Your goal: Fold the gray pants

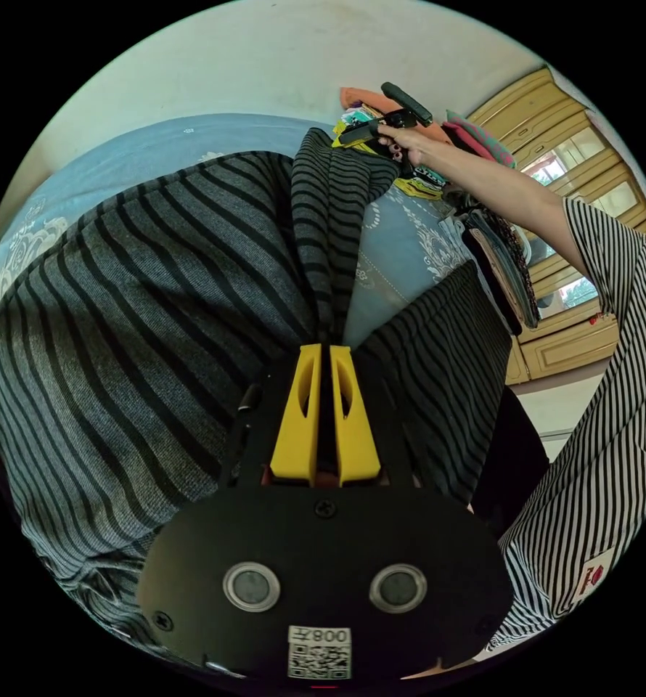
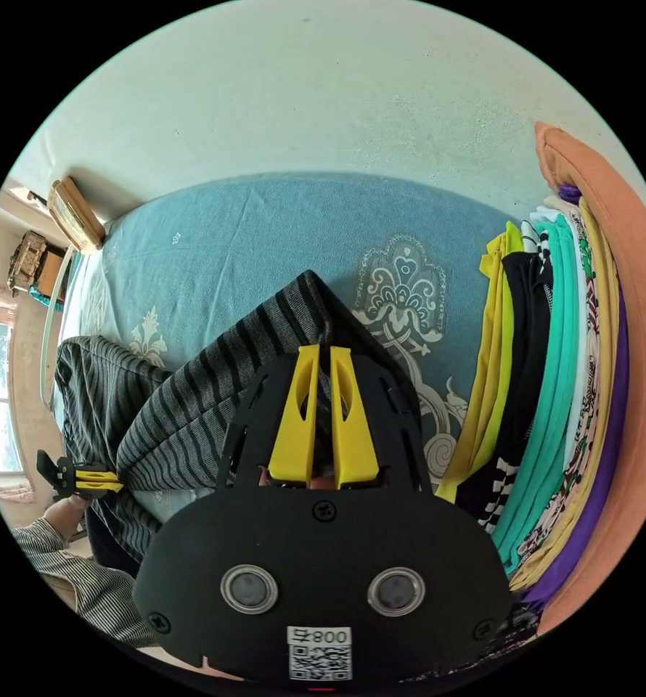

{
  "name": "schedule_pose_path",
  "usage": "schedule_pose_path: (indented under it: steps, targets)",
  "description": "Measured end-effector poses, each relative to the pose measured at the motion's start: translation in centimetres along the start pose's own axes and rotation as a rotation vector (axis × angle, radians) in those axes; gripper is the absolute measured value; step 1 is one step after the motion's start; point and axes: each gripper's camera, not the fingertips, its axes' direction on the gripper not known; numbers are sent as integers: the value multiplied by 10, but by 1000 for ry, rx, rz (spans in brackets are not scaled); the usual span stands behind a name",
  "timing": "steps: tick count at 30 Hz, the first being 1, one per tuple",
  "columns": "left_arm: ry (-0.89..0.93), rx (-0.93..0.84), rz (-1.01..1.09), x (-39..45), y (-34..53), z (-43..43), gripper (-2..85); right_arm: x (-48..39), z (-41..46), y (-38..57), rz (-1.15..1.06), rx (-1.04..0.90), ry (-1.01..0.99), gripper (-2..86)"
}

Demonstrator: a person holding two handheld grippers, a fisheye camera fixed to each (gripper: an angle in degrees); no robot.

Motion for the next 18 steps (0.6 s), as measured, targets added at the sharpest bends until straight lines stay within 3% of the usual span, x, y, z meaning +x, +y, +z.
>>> schedule_pose_path:
  steps: [6, 11, 18]
  targets:
    - [70, 146, -92, -14, -1, -21, 22, 5, -52, 4, 20, 111, -76, 11]
    - [55, 317, -102, -19, -7, -62, 22, -8, -146, 0, -33, 316, -136, 8]
    - [44, 273, 54, 4, -22, -73, 24, 4, -232, 73, -86, 460, -97, 8]
